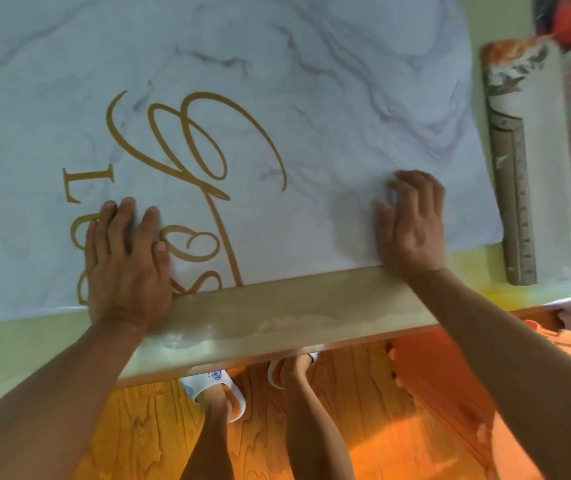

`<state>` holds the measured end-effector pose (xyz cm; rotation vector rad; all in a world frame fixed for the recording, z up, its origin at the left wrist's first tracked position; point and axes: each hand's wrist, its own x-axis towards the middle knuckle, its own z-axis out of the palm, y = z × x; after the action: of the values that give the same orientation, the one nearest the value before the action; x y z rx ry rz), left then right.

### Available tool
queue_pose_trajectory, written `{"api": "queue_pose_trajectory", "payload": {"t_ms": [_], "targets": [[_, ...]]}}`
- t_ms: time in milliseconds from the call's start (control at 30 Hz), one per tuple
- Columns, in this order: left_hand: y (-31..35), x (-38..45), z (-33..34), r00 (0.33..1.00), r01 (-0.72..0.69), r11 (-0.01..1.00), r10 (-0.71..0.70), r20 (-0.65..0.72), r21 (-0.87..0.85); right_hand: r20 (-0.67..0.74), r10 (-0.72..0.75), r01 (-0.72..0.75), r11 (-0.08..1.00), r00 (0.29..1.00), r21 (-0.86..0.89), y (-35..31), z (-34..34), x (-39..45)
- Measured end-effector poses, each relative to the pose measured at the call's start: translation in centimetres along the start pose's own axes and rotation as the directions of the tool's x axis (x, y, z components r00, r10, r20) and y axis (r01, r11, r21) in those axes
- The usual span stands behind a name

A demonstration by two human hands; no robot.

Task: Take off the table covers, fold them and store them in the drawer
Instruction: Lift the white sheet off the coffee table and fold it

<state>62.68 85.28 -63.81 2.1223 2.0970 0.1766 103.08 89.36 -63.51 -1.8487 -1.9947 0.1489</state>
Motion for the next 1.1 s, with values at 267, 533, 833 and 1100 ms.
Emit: {"api": "queue_pose_trajectory", "payload": {"t_ms": [267,533,833,1100], "targets": [[0.0,0.1,0.1,1.000,-0.001,1.000,0.001,0.002,0.010,0.013,0.039,-0.038,0.998,0.999,-0.046,4.7,-1.5,0.3],[-0.3,0.0,0.4,1.000,-0.015,1.000,0.015,-0.021,0.008,0.045,0.123,-0.117,0.986,0.991,-0.115,7.7,-3.4,0.7],[0.1,0.1,0.0,0.998,0.032,0.999,-0.033,0.045,0.022,0.091,0.116,-0.090,0.965,0.989,-0.247,7.0,-3.9,0.7],[0.3,0.1,-0.2,0.997,0.041,0.998,-0.044,0.065,0.041,0.138,0.015,-0.004,0.997,0.990,-0.076,-8.2,1.4,-1.8]]}}
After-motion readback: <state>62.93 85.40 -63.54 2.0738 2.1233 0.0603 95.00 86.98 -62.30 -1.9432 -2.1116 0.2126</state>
